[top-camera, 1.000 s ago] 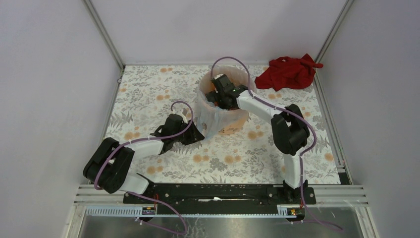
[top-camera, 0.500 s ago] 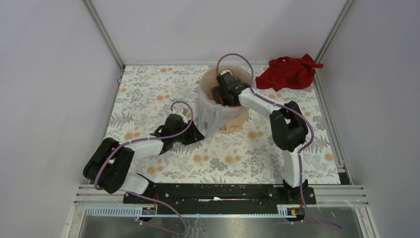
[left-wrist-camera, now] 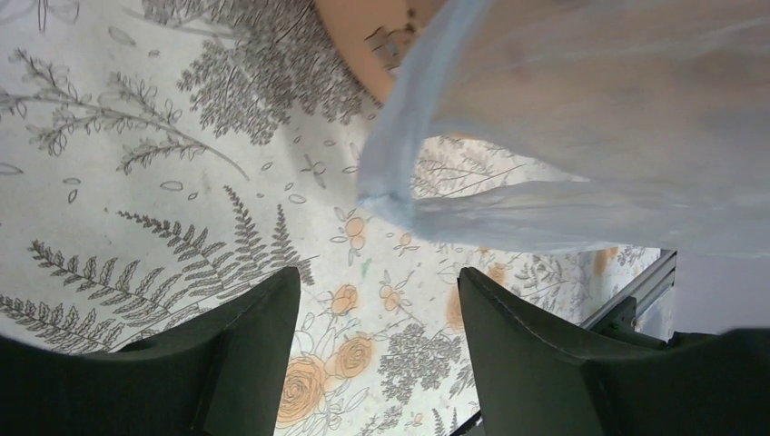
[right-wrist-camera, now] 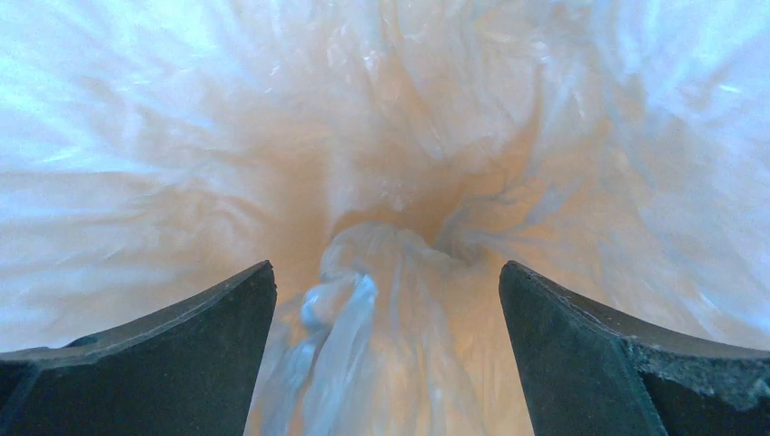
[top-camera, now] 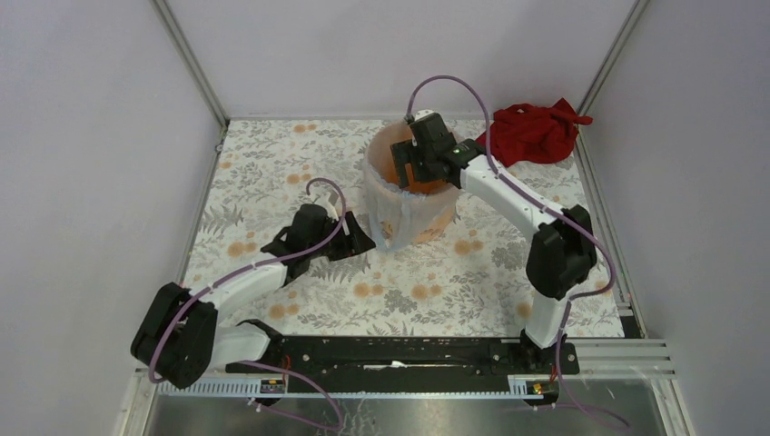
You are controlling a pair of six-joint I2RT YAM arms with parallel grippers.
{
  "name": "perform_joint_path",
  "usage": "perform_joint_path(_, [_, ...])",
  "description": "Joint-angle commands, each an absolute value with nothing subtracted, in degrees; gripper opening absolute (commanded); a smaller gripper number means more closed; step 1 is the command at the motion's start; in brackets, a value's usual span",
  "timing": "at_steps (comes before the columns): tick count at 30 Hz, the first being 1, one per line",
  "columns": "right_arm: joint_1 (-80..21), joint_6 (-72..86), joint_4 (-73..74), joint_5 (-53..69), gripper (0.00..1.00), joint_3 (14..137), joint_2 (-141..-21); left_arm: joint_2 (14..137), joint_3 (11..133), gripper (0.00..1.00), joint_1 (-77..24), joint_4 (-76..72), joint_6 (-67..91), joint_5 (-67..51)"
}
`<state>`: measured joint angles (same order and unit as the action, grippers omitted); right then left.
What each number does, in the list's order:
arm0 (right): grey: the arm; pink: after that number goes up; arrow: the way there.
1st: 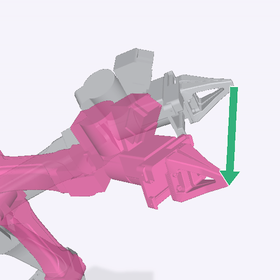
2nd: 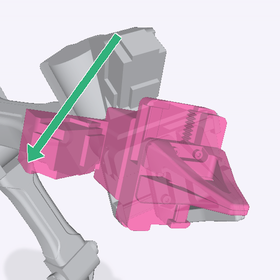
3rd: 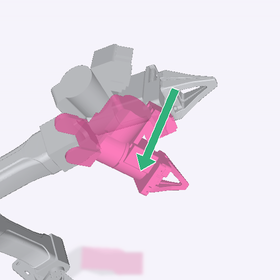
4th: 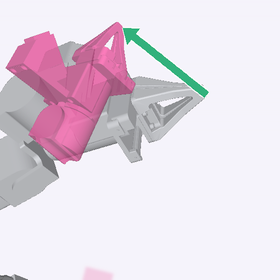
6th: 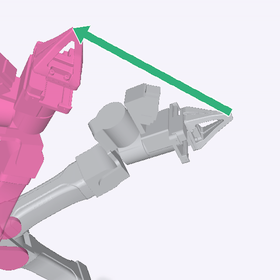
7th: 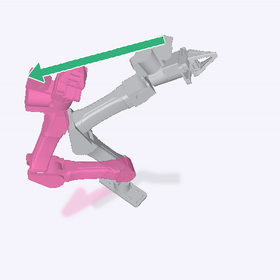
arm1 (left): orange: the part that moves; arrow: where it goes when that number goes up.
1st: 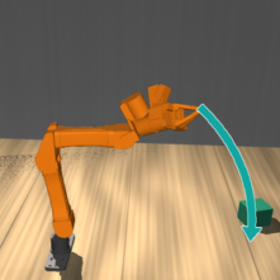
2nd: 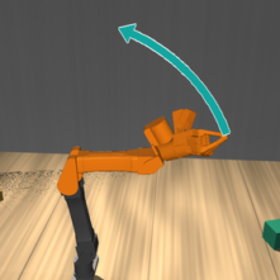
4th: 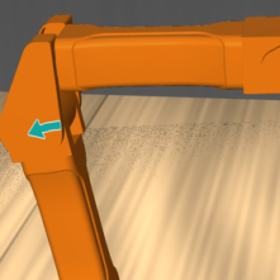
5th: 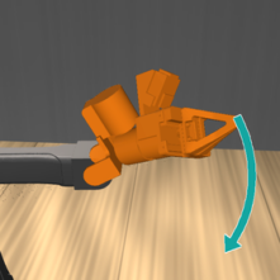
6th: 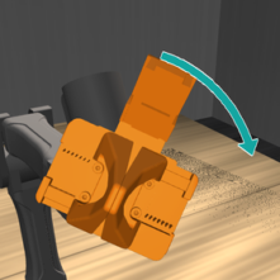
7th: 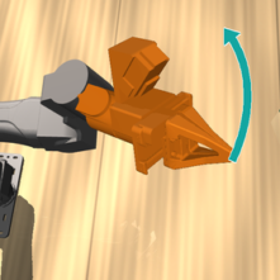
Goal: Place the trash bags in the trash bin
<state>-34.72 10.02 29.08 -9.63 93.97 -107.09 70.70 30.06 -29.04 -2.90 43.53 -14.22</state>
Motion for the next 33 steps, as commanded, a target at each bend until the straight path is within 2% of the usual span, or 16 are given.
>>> perform_joint_path(1, [-35.08,11.29,33.88,-6.60,1.00,97.01,-100.49,67.40,33.46,0.70,-29.16,-0.10,40.52,-12.36])
perform_joint_path(8, [-35.03,9.89,36.57,-5.36,1.00,99.81,-94.88,64.89,34.57,0.76,-29.18,3.87,39.24,-12.01])
perform_joint_path(11, [-34.64,9.08,39.23,-8.56,1.00,103.42,-92.85,62.45,35.33,0.80,-29.18,6.03,38.80,-12.20])
perform_joint_path(16, [-24.57,13.07,34.15,-8.16,1.00,99.62,-85.86,59.19,36.85,0.86,-29.18,7.74,38.66,-14.38])
perform_joint_path(20, [-12.40,17.92,29.70,-2.27,0.99,94.45,-84.87,60.80,36.56,0.85,-29.18,5.83,40.01,-17.11])
perform_joint_path(25, [-2.40,22.68,24.67,10.09,0.95,90.22,-90.60,64.54,36.19,0.81,-29.18,1.60,41.33,-18.25])
perform_joint_path(30, [-0.35,25.59,18.17,21.97,0.95,87.39,-98.04,69.85,37.85,0.77,-29.18,-0.92,42.14,-18.05])
perform_joint_path(33, [-0.35,28.39,13.20,25.14,0.95,82.58,-100.36,72.64,38.51,0.76,-29.11,-3.04,42.93,-18.31])
